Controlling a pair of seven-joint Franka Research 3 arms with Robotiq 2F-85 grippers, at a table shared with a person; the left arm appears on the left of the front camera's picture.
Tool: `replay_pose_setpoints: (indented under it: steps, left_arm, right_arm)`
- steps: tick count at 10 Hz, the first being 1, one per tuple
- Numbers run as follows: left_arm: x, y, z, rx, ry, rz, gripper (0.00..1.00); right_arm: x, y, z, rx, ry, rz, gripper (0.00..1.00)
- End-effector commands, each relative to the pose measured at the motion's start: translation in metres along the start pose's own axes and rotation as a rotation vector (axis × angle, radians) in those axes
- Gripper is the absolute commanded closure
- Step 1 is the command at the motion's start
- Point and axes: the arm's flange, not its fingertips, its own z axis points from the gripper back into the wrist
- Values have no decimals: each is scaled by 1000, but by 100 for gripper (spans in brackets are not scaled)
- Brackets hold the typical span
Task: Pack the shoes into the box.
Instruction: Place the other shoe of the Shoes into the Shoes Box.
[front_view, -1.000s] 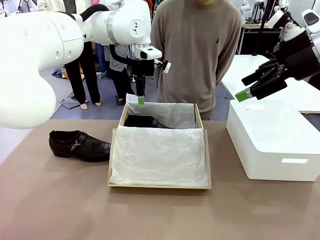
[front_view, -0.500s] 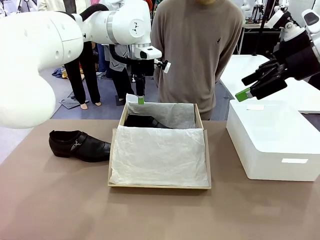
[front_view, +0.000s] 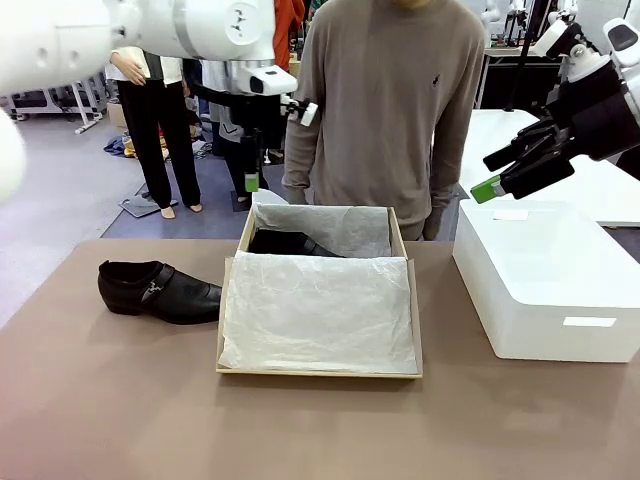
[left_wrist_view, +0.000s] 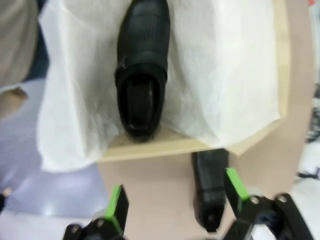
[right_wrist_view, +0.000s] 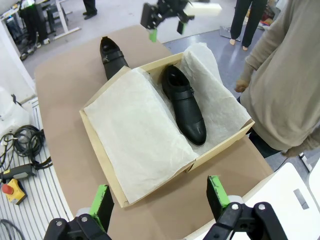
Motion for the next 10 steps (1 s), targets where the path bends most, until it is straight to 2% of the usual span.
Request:
replay_pose_setpoints:
  steps: [1, 4, 5, 8, 10]
  left_arm:
    - [-56, -44, -20, 37, -23, -56, 0]
    - [-119, -45, -24, 99, -13, -106, 0]
    - [-138, -40, -27, 75, -40, -133, 0]
    - [-165, -22, -41, 37, -80, -113, 0]
    - [-159, -14, -44, 5, -125, -66, 0]
  right_arm:
    - [1, -2, -1, 13, -19, 8, 0]
    - [1, -2, -1, 13, -19, 8, 0]
    - [1, -2, -1, 13, -19, 8, 0]
    - [1, -2, -1, 13, -19, 8, 0]
    - [1, -2, -1, 13, -19, 8, 0]
